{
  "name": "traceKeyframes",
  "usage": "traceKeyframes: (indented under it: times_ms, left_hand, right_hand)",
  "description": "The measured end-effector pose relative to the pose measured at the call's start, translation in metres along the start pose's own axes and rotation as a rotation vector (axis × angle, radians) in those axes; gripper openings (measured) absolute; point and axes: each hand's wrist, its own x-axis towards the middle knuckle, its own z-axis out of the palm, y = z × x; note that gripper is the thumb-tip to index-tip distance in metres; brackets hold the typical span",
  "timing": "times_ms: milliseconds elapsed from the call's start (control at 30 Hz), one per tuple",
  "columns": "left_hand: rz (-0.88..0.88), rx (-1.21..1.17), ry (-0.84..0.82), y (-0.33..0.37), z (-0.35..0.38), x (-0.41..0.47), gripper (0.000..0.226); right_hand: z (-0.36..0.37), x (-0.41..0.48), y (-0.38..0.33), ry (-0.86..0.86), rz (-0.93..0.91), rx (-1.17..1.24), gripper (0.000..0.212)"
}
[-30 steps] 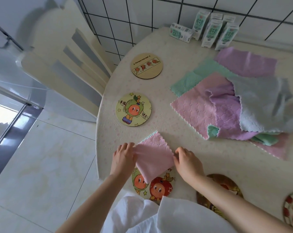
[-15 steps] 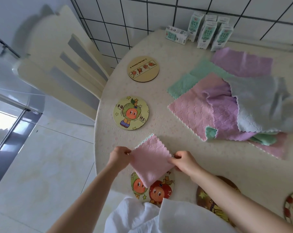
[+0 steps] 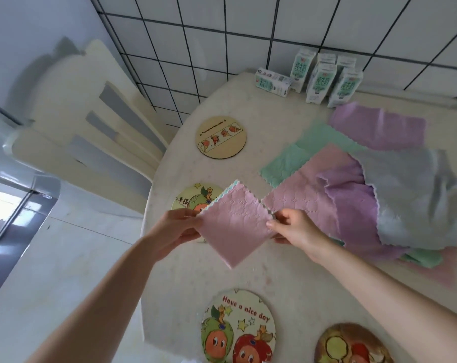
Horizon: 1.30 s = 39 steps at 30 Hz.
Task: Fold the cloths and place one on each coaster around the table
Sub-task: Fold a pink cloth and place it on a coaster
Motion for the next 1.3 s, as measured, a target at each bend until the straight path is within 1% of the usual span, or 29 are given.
traceKeyframes:
  times_ms: [100,200,400,467,500,600,667,767,867,967,1033,1100,1200,1300]
  left_hand:
    - [0.060,-0.052,0.049,0.035,-0.008,0.032,0.026]
    - [0.070,-0.065,0.102,0.070,-0.016,0.069,0.029]
    - [0.146,-0.113,0.196,0.134,-0.026,0.141,0.027]
    - [0.170,-0.130,0.234,0.149,-0.027,0.161,0.027]
    - [0.180,-0.131,0.251,0.155,-0.028,0.171,0.027]
    - [0.197,-0.109,0.294,0.164,-0.030,0.199,0.022]
    - [0.196,-0.078,0.332,0.166,-0.032,0.215,0.023]
    - [0.203,0.021,0.392,0.163,-0.035,0.233,0.025]
    - [0.249,0.173,0.475,0.160,-0.037,0.241,0.022]
    - [0.316,0.447,0.560,0.158,-0.037,0.242,0.021]
    - [0.365,0.615,0.600,0.157,-0.040,0.241,0.021]
    - [0.407,0.693,0.601,0.157,-0.041,0.236,0.020]
    - [0.438,0.748,0.583,0.160,-0.037,0.219,0.020]
    - [0.481,0.798,0.542,0.159,-0.020,0.194,0.019]
  right_hand:
    - [-0.007,0.033,-0.028,0.022,-0.026,0.076,0.004]
    - [-0.010,0.073,-0.054,0.056,-0.044,0.109,0.003]
    - [-0.008,0.153,-0.098,0.049,-0.010,0.278,0.009]
    - [-0.007,0.174,-0.109,0.045,0.005,0.322,0.016]
    - [-0.005,0.184,-0.114,0.044,0.005,0.338,0.015]
    - [-0.001,0.210,-0.119,0.047,0.019,0.352,0.007]
    - [0.001,0.225,-0.120,0.047,0.038,0.368,0.010]
    - [0.003,0.238,-0.118,0.056,0.079,0.362,0.010]
    - [0.003,0.244,-0.114,0.110,0.086,0.241,0.012]
    - [0.004,0.245,-0.111,0.166,0.073,0.107,0.013]
    - [0.002,0.241,-0.108,0.201,0.064,0.014,0.018]
    - [-0.006,0.232,-0.105,0.216,0.066,-0.014,0.018]
    - [-0.021,0.211,-0.098,0.198,0.066,-0.030,0.013]
    - [-0.036,0.182,-0.088,0.206,-0.017,-0.155,0.013]
